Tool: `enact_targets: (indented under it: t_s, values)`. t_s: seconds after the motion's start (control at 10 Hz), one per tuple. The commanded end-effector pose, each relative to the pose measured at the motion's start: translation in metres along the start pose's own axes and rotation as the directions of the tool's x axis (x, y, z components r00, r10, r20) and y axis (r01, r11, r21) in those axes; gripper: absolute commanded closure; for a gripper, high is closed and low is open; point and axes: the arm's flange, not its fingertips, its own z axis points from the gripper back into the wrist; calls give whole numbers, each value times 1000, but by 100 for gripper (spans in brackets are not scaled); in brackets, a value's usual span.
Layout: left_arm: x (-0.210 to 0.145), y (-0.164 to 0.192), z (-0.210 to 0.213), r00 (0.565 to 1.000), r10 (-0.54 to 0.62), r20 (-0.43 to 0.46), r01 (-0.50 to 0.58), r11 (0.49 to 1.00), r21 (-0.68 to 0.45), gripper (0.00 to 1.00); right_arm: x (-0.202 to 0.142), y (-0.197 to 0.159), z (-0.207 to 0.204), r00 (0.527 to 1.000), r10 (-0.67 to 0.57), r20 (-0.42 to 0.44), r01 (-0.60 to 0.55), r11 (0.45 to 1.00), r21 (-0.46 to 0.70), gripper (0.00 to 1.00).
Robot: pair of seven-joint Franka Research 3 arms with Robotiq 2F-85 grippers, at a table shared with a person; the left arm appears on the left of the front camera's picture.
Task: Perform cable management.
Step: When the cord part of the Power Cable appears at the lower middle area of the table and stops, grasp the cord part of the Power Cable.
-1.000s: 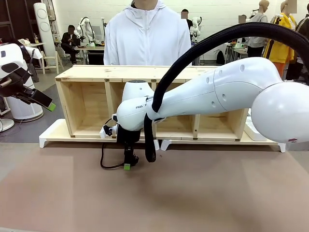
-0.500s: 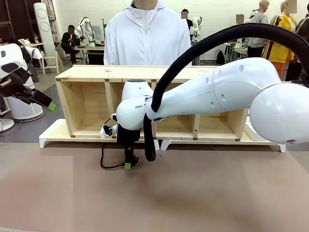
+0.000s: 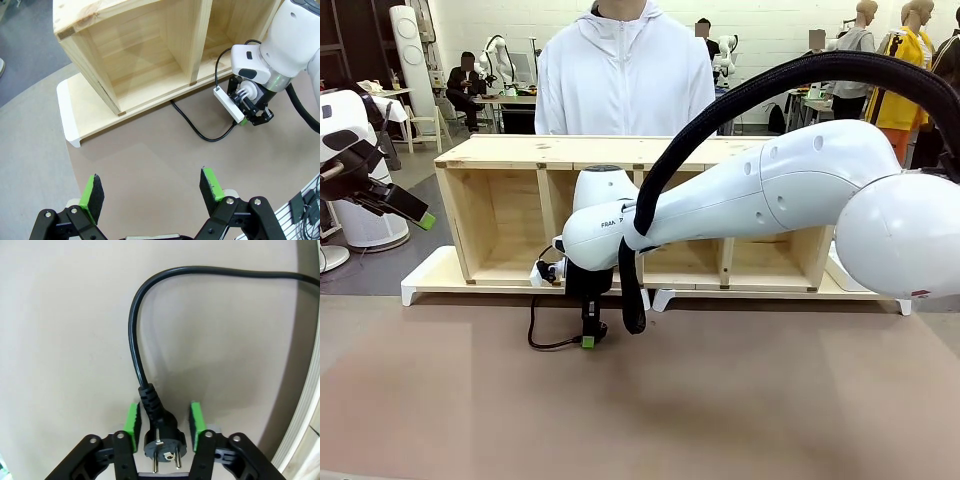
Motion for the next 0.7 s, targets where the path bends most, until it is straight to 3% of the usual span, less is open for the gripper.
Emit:
enact_targets:
  t_s: [0.0, 0.3, 0.6]
  values:
    - [0, 0, 0, 1000, 15, 1, -15, 1000, -5, 0, 1, -4, 0, 1000, 14, -10, -14, 1000, -6, 69]
    - [0, 0, 0, 1000, 15, 1, -15, 1000, -5, 0, -1, -6, -1, 1000, 5, 2, -5, 1000, -3, 98]
    - [0, 0, 0, 1000, 15, 1, -15, 1000, -5, 0, -4, -8, 0, 1000, -1, 11, 1, 1000, -2, 100]
